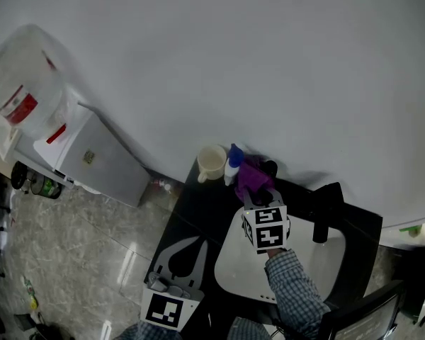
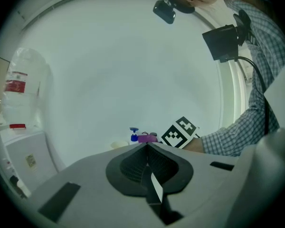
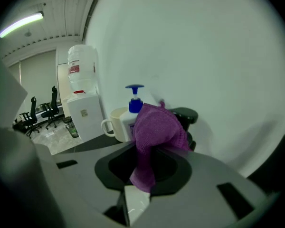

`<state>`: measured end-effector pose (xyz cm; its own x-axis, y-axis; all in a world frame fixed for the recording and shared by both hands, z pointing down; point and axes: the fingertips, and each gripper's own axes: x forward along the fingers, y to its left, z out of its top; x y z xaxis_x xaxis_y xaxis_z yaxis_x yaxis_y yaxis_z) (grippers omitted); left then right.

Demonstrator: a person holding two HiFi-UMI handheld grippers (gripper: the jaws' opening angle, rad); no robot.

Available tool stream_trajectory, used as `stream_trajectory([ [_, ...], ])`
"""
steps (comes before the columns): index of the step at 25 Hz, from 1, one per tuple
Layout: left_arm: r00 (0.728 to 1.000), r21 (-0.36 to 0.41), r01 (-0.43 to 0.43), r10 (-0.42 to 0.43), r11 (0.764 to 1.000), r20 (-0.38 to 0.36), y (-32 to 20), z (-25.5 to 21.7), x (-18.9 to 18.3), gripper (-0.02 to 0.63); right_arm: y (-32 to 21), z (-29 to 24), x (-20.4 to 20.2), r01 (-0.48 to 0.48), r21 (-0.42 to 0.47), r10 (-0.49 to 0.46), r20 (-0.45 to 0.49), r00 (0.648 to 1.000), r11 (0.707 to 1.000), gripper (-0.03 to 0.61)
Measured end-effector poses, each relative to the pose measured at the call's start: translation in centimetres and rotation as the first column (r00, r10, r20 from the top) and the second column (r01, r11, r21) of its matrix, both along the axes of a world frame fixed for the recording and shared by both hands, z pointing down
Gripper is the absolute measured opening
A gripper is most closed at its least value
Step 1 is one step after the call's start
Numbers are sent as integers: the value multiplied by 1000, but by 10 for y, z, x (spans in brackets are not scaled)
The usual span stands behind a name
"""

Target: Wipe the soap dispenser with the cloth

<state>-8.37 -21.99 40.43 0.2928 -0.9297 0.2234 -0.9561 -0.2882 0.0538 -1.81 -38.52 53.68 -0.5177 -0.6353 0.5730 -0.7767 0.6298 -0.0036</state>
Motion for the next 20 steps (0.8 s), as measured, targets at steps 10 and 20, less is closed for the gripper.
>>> stream_trajectory([
  [10, 1000, -20, 1, -1, 1000, 6, 0, 7, 1, 2, 10, 40, 24, -5, -61, 2, -51, 999, 998, 77],
  [20, 999, -5, -34, 34, 999, 7, -8, 6, 10, 2, 7, 37, 53, -76, -78, 73, -39, 997, 994, 77],
])
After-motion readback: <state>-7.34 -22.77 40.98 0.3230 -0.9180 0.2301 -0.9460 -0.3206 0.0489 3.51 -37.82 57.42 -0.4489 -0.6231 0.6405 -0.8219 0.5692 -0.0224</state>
